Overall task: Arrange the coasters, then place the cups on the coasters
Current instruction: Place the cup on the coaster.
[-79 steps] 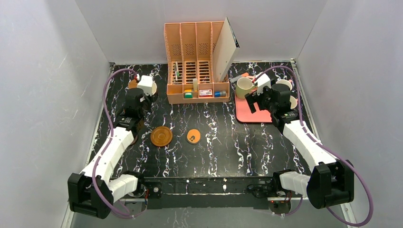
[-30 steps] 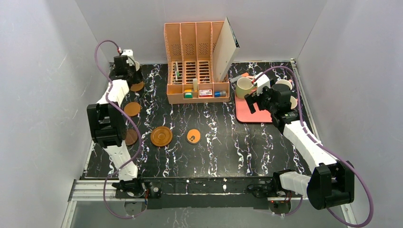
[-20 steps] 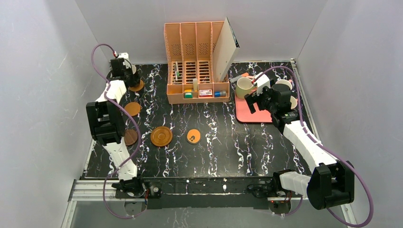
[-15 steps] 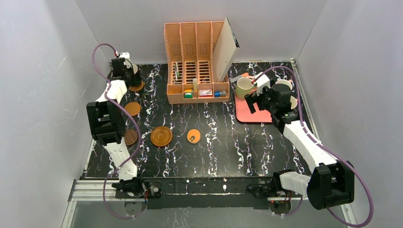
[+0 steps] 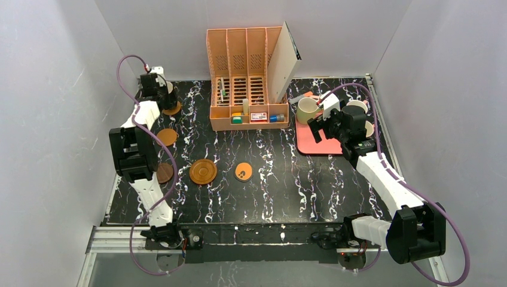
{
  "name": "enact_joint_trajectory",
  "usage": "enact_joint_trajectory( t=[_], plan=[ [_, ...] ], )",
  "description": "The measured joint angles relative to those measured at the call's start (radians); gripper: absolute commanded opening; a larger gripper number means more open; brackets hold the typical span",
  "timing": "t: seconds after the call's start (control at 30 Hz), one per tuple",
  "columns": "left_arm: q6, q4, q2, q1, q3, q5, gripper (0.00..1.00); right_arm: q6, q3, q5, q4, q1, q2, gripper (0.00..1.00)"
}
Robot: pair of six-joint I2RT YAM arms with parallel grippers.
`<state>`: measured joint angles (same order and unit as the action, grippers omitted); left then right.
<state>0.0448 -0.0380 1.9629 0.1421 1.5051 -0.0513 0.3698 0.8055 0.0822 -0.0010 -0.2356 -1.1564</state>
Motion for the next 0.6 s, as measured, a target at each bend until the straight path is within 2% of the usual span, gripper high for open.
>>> enact_joint_trajectory(
  t=[0.6],
  plan=[
    [0.026, 0.013, 0.014, 0.000, -0.006, -0.029, 0.00, 0.000, 0.000, 0.000, 0.000, 0.000, 0.000, 0.98]
  ],
)
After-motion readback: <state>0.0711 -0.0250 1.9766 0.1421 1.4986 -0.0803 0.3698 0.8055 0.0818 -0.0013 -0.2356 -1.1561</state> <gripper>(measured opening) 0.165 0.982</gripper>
